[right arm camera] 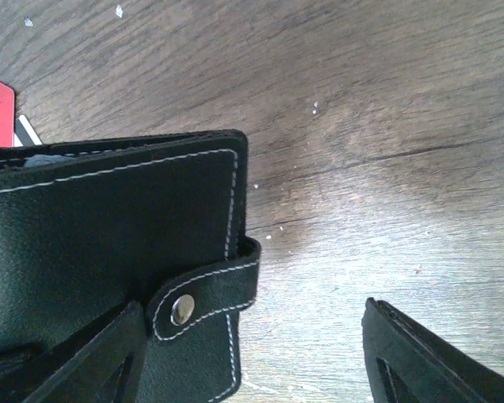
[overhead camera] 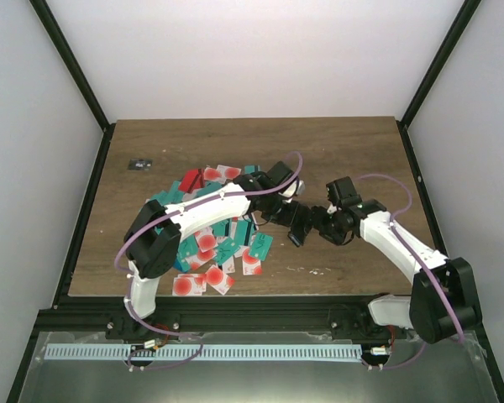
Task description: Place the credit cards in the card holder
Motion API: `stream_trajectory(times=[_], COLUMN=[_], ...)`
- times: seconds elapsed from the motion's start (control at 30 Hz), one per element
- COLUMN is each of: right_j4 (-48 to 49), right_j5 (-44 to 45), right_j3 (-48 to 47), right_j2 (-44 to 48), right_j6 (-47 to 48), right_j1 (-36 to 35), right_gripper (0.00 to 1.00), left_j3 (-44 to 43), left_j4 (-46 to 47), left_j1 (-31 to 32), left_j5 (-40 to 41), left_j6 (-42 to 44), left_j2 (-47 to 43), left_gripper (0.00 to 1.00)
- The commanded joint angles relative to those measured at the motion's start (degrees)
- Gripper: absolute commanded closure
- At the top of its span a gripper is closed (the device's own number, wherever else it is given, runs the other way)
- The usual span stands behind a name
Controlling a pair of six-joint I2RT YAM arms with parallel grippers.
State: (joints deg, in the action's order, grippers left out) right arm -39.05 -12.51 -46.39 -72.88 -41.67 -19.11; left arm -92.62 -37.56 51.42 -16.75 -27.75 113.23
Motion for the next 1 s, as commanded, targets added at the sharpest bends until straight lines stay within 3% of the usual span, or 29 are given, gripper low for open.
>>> stream_trajectory(times=[0.0, 0.23, 0.43, 0.57, 0.77, 0.97], right_j4=[-0.84, -0.32, -0.90, 2.68, 10.40, 16.77], right_j5=[1.38, 5.04, 6.46, 0.75, -15.13, -20.77], right_j3=[2.60, 5.66, 5.53, 6.35, 10.60, 12.69], right_j2=[0.54, 1.00, 1.48, 7.82, 17.66, 20.45], right_j6=[-2.00, -1.34, 2.45, 6.30, 8.48, 5.84], right_j1=[-0.05, 0.18, 1.78, 2.02, 2.24, 2.24], right_gripper=[0.29, 0.31, 0.30, 0.30, 0.27, 0.26], left_j3=[-3.31, -5.21, -0.21, 3.18, 2.90, 3.72], left_j4=[-0.37, -2.08, -2.14, -1.53, -2.57, -3.42], left_j1=[0.04, -0.62, -1.46, -2.66, -4.75, -5.43], left_j5=[-0.88, 0.23, 3.64, 4.64, 3.23, 2.18], left_j6=[1.21, 0.86, 1.62, 1.97, 2.55, 2.52], left_j2=[-3.43, -5.35, -9.55, -11.57, -13.63, -16.27], left_gripper=[0.96, 0.96, 0.96, 0.96, 0.96, 0.96])
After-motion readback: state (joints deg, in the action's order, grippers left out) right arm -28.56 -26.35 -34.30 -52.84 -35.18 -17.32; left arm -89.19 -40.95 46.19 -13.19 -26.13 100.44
